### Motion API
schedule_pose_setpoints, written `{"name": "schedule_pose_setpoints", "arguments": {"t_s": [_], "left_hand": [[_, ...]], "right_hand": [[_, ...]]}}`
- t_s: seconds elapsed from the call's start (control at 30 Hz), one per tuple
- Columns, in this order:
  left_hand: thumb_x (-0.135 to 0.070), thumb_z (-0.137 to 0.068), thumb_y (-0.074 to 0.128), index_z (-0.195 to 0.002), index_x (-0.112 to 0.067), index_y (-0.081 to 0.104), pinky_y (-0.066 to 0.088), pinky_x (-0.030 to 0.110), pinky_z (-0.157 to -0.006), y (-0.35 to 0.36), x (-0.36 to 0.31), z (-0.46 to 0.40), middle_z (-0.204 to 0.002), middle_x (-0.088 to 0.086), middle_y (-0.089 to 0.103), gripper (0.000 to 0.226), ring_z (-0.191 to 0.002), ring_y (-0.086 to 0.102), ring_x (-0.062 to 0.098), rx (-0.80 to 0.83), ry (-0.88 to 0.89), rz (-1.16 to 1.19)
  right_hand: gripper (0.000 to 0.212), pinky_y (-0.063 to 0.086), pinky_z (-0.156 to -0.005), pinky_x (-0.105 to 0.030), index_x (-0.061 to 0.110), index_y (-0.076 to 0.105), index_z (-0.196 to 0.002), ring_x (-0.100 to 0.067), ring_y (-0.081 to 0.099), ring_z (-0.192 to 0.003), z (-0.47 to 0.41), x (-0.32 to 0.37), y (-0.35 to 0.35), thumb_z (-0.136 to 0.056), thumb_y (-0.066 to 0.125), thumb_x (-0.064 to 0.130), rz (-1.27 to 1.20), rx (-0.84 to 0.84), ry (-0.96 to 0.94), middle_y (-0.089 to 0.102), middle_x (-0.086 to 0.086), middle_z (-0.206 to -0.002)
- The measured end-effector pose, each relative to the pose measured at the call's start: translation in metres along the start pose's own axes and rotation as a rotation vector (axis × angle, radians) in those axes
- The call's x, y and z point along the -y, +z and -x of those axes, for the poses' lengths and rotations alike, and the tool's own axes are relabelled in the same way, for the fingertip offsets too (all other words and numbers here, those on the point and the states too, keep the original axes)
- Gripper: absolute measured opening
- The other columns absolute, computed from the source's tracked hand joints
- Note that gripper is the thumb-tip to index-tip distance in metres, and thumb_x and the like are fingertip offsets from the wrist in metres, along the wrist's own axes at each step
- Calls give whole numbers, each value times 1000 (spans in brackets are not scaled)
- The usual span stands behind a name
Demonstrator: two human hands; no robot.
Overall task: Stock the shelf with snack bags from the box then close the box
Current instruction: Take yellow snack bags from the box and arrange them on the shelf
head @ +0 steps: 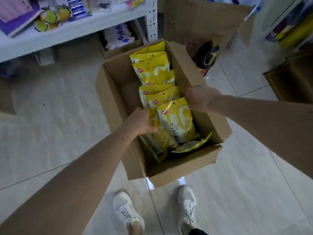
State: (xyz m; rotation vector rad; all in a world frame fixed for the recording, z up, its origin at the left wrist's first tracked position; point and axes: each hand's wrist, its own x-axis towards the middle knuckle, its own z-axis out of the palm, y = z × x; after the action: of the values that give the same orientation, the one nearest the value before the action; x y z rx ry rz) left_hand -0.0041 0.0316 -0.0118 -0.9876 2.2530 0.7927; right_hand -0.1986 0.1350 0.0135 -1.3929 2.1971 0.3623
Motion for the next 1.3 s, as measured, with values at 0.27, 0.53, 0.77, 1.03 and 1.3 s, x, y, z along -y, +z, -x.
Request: {"name": "schedule_pose_setpoints", "arguments": {"t_s": [0.27, 0.53, 0.77, 1.03, 1.3], "left_hand": [[-40, -72, 81, -144, -8, 26, 41, 40, -103, 59, 34, -73, -139, 16, 39, 96, -126, 43, 31, -4, -79, 91], [-37, -63, 88, -150, -12, 14, 35, 49, -110, 89, 63, -129, -148, 14, 33, 117, -136, 34, 34, -7, -135, 186], [-28, -67, 87, -134, -9, 38, 42, 44, -103, 97, 72, -139, -134, 11, 49, 86, -125, 46, 30, -75, -138, 199], [-27, -85, 72, -77, -5, 65, 42, 30, -63, 72, 69, -124, -76, 5, 59, 25, -77, 58, 21, -103, -51, 169], [-30, -94, 59, -98, -3, 63, 48, 35, -79, 4, 51, -81, -97, 9, 62, 27, -93, 59, 24, -108, 173, 142]], "right_hand": [[67, 49, -92, -44, 11, 42, -129, -33, 52, -115, -66, -9, 56, -78, 75, 39, 102, 35, -121, 52, -12, -124], [97, 30, -111, -41, 12, 31, -141, -30, 43, -129, -107, -12, 89, -69, 70, 64, 434, 71, -193, 49, -10, -136], [66, 43, -95, -40, 14, 45, -127, -29, 54, -115, -111, -9, 83, -78, 71, 50, 439, 30, -206, 57, -8, -121], [45, 52, -83, -40, 15, 63, -118, -31, 58, -104, -92, -14, 58, -81, 73, 38, 264, 82, -221, 63, -9, -107], [52, 44, -96, -39, 14, 44, -138, -30, 51, -121, -56, -20, 10, -94, 55, 38, 275, 112, -240, 55, -10, -130]]}}
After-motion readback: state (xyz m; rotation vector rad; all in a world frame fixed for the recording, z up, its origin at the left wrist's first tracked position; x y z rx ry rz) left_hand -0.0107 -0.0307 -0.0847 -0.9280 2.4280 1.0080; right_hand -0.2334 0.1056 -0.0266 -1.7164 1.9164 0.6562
